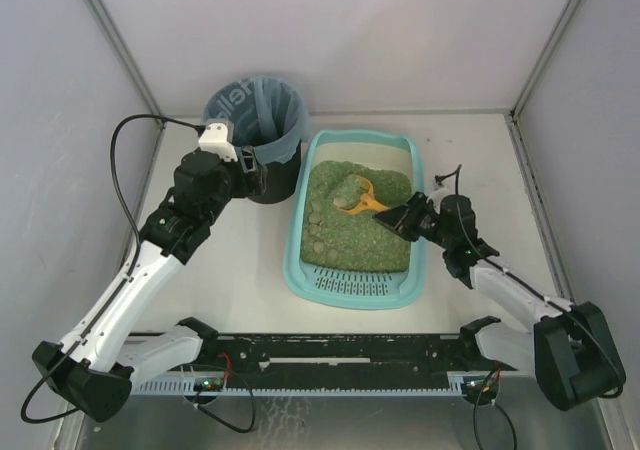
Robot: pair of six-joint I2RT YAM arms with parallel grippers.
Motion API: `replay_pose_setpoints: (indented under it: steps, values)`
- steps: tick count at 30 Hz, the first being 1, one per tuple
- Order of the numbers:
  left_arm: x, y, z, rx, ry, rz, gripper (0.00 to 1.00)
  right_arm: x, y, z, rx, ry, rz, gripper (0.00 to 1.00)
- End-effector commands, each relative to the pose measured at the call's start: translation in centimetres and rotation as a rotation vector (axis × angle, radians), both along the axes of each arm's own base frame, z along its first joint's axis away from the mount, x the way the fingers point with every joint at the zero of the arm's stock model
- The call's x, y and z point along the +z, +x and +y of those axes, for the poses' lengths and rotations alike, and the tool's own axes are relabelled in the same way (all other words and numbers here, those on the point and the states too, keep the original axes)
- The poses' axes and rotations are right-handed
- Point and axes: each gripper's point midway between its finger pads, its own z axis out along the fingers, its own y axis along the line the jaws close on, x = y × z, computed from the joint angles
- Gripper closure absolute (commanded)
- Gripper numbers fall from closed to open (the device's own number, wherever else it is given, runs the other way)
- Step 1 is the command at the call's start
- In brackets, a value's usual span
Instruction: Clean the litter box
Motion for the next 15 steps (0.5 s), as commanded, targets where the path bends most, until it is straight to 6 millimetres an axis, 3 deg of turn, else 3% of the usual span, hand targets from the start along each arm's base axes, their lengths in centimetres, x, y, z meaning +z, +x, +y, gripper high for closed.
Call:
replay_pose_setpoints:
  steps: [1,7,11,12,15]
  values:
    - [2.4,0.0,0.0,-0.002,-0.019,-0.062,0.28,5.3,-0.7,-0.9,0.051,0.137,-0.184,1.0]
    - [2.8,-0.2,0.3,0.004,-0.022,-0.073,0.28,6.9,-1.6,-5.2,-0.044,0.233,-0.22,1.0]
    - [3.6,-0.5,0.7,0.021,-0.039,-0.093,0.28,8.4,-3.6,-3.7,0.098,0.244,-0.254,1.0]
    - [3.9,-0.7,0.7,0.022,-0.048,-0.098,0.28,8.4,-4.0,-3.7,0.123,0.254,-0.245,1.0]
    - [4.1,-1.3,1.1,0.03,-0.064,-0.102,0.28,6.8,-3.1,-6.5,-0.04,0.287,-0.191,1.0]
